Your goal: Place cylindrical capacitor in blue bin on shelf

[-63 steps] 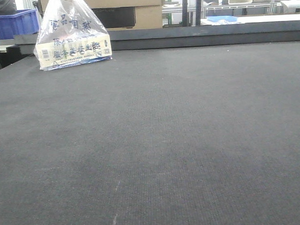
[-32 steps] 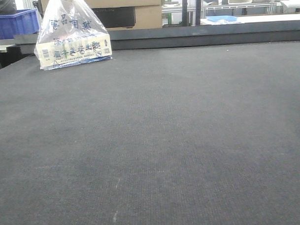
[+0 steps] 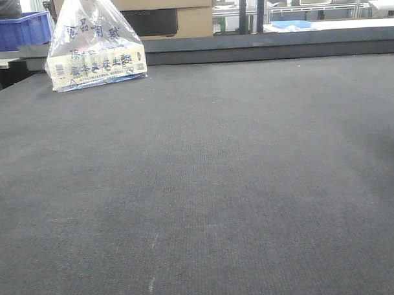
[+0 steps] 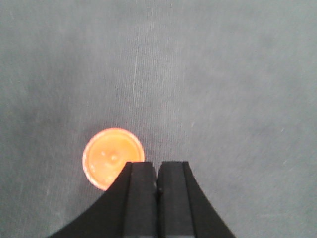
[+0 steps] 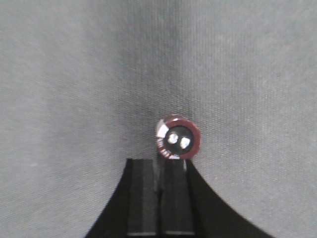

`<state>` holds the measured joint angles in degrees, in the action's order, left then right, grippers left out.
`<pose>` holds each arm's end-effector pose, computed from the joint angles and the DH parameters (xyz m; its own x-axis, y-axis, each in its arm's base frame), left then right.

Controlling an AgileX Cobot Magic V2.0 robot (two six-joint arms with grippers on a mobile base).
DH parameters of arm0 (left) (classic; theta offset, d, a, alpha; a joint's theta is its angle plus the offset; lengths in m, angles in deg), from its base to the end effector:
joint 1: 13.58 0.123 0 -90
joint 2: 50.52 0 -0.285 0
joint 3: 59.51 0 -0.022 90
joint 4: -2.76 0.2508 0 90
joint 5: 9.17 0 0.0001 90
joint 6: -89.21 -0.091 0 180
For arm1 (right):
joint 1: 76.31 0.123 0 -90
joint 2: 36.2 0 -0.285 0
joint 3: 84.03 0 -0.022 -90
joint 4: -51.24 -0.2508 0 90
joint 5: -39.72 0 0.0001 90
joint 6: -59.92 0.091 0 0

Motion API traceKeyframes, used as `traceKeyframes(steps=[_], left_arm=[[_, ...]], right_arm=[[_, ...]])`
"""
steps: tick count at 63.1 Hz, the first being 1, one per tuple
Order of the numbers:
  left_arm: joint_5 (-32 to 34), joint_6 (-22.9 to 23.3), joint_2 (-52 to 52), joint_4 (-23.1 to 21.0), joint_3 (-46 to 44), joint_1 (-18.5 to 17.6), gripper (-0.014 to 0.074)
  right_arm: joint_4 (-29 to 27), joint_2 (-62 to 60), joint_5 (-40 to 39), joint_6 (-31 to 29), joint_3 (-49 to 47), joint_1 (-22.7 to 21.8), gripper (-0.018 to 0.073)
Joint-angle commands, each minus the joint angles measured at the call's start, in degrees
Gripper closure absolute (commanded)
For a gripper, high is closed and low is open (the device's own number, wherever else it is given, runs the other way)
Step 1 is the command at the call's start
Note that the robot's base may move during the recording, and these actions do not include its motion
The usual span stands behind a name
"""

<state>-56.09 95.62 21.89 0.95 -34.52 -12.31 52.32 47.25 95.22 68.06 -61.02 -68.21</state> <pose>0.2184 0.0027 0.3102 -0.8036 -0.1509 -0.5758 -0.1167 0.9885 -0.0962 0.2401 0.0327 0.2696 -0.9510 -0.0030 -0.3090 -0.0116 0.9996 0.0259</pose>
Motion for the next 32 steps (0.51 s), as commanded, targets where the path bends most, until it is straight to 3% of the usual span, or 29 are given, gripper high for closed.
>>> traceKeyframes(steps=[1,10,14,26,32], left_arm=[[-0.24,0.53,0.62,-0.51,-0.59,0.14,0.0707],[-0.24,0.53,0.62,-0.51,-0.59,0.14,0.0707],[-0.24,0.53,0.74,-0.51,-0.59,0.14,0.0707],[-0.24,0.53,0.97,-0.51,-0.59,0.14,0.0707],[-0.24,0.53,0.97,-0.51,-0.59,0.14,0.0707]], right_arm=[[2.43,1.09,0.24,0.83,-0.44,0.1,0.0721],[4.14,2.4,0.1,0.83,-0.44,-0.03,0.0721],[3.87,2.75,-0.45,0.83,-0.44,-0.03,0.0675],[3.08,4.96,-0.7,0.83,-0.44,-0.13,0.0221],[2.43,6.48,-0.79,0.83,-0.44,-0.98,0.0115]])
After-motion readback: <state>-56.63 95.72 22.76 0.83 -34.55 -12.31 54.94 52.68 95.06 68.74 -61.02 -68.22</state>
